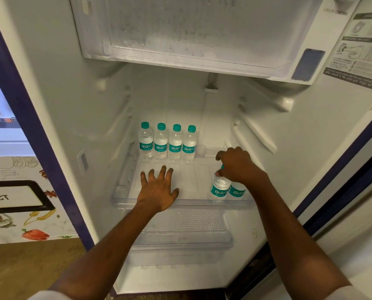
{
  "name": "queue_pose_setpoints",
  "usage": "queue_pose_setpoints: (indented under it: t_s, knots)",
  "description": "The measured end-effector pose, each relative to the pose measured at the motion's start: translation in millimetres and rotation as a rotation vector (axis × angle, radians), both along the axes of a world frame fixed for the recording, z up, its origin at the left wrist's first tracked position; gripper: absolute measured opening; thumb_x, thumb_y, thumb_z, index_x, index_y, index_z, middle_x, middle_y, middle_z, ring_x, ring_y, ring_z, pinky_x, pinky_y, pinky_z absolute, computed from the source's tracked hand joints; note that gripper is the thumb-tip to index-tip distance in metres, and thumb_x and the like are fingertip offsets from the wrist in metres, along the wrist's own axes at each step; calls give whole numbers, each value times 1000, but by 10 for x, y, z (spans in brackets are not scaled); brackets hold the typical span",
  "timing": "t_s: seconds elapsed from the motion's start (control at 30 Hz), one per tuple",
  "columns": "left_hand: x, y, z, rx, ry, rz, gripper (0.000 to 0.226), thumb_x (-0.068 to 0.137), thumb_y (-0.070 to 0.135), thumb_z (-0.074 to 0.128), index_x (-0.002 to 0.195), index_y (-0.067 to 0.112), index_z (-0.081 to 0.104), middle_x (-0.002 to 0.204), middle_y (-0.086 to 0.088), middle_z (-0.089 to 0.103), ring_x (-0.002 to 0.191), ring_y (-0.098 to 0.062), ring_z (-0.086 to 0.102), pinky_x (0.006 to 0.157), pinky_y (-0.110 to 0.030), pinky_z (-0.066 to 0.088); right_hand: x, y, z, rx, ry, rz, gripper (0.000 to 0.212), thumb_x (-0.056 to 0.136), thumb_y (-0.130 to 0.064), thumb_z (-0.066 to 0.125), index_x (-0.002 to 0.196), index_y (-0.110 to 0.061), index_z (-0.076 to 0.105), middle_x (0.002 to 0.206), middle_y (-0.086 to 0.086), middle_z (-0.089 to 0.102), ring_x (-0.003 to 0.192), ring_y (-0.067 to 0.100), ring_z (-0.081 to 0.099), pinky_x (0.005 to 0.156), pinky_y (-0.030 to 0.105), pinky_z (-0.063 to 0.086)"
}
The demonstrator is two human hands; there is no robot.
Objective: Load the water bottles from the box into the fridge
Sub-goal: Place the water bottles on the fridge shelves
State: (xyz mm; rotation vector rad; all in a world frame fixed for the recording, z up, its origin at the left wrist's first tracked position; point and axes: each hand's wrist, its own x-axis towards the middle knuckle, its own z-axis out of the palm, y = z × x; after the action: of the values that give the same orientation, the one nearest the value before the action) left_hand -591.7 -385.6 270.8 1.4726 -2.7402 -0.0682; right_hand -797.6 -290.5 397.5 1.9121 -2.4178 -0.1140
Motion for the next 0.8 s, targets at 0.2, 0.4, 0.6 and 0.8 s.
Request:
queue_pose_setpoints:
  t_s: [0.2,0.4,0.6,0.8]
  knots:
    - [-1,3,16,2,-9,5,76,91,67,26,152,25,5,161,-6,5,145,-39,9,114,-61,2,170,-592,117,-159,-84,23,51,89,-40,63,131,-13,51,125,12,54,111,28,53,93,36,43]
    - [10,32,29,-19,-17,-1,72,92,64,29,150,24,12,159,-9,16,145,-37,15,115,-60,6,300,-1272,22,-144,-85,63,58,90,-27,64,140,-14,40,142,15,37,124,32,44,100,38,43]
    - [12,43,65,1,-15,-9,67,93,59,32,148,24,19,156,-8,24,144,-35,18,115,-59,9,90,-1592,-95,-113,-45,50,58,90,-14,62,142,-14,36,138,16,42,121,33,46,98,41,44]
    - [22,43,55,-7,-1,-18,65,93,56,33,147,23,22,154,-9,28,142,-35,20,114,-60,9,-16,-1679,-221,-95,-84,80,57,91,-8,59,143,-12,34,136,16,46,119,33,49,98,43,47]
